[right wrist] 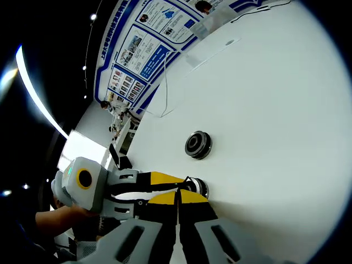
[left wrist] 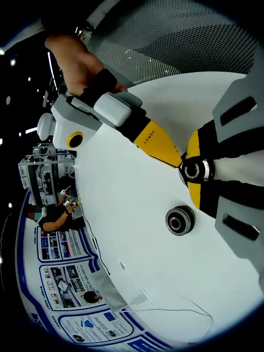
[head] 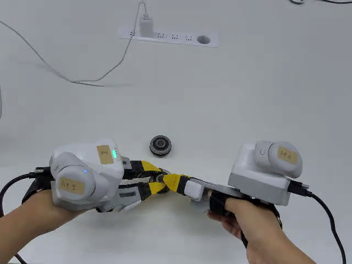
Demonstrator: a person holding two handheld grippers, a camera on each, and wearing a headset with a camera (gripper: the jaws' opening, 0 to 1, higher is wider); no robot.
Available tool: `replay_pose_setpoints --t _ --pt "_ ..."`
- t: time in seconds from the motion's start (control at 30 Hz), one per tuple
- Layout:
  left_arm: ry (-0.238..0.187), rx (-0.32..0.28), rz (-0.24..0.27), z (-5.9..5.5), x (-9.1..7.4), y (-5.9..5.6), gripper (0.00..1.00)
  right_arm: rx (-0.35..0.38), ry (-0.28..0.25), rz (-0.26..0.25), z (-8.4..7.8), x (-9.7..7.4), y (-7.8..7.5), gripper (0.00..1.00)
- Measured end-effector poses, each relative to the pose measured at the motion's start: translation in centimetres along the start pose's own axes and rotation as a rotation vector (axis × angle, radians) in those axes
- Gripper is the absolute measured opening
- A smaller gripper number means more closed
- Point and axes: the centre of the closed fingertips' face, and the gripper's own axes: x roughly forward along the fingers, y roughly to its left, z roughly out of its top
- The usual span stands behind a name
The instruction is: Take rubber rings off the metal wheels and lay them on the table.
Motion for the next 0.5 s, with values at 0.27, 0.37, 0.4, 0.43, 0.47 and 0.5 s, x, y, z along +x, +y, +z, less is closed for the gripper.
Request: replay_pose_setpoints --t 0.27,0.37,0.4,0.43,0.47,0.5 --pt "0.025 0.005 -0.015 0.17 0.16 0.0 0.14 -0.012 -0.002 -0.019 0.11 0.05 -0.21 0.01" --pt "0.037 0.017 -0.021 0.17 0.2 0.0 0.14 -0.006 0.0 -0.028 0.14 0.08 -0.32 0.01" --pt "0.039 0.016 -0.023 0.18 0.2 0.0 0.14 -0.004 -0.001 -0.029 0.17 0.1 -0.34 0.01" --pt "0.038 0.017 -0.024 0.21 0.17 0.03 0.14 -0.006 -0.001 -0.031 0.22 0.13 -0.43 0.01" --pt "0.04 0.019 -0.026 0.2 0.12 0.06 0.14 -0.007 -0.002 -0.033 0.26 0.15 -0.48 0.01" --pt "0.042 0.019 -0.027 0.16 -0.03 0.12 0.15 -0.004 -0.002 -0.035 0.28 0.17 -0.52 0.01"
